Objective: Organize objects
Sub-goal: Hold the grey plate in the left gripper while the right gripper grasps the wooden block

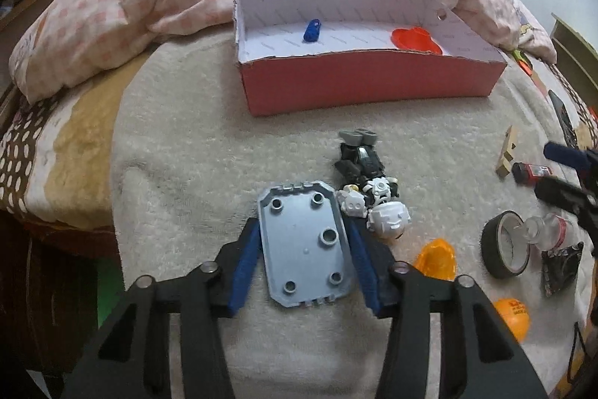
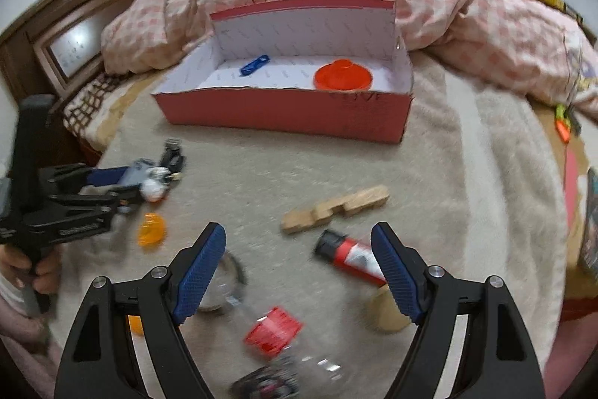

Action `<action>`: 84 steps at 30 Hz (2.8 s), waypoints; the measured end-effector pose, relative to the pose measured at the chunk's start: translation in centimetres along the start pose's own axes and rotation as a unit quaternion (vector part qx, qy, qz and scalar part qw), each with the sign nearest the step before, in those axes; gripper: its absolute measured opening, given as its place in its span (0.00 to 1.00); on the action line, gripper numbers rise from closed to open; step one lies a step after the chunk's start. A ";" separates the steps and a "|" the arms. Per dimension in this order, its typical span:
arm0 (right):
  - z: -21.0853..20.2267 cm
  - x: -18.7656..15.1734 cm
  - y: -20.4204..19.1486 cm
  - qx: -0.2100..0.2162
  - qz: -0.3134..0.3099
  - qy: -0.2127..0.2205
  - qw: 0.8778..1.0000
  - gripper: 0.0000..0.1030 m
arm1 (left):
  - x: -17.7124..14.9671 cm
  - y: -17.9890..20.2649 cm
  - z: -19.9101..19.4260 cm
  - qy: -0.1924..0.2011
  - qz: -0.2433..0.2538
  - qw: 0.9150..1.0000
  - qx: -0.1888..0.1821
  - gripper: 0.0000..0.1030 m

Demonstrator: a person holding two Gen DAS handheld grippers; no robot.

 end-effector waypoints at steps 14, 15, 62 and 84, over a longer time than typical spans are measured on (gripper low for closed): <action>4.5 0.3 0.7 -0.018 -0.140 -0.073 0.987 0.82 | -0.2 -0.3 -0.1 0.000 -0.005 1.000 -0.008 0.45; 4.6 0.5 0.7 -0.015 -0.142 -0.071 0.987 0.82 | -0.2 -0.3 0.0 0.001 -0.005 1.000 -0.009 0.46; 3.9 1.8 -2.2 0.018 -0.125 -0.044 0.991 0.65 | -0.2 -0.5 -0.3 0.003 -0.024 0.999 -0.022 0.46; 6.2 2.0 -1.0 0.051 -0.157 -0.087 0.983 0.61 | -0.1 -0.4 0.3 0.003 -0.012 1.000 0.003 0.67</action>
Point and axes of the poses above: each gripper's, at about its wrist camera, not at the fingertips, and z roughly the way its jaws point, y to its right, x to its top, the point moved 8 cm from there along z, roughly the way its jaws point, and after that the axes turned 10 degrees about -z, right-handed, at the moved point
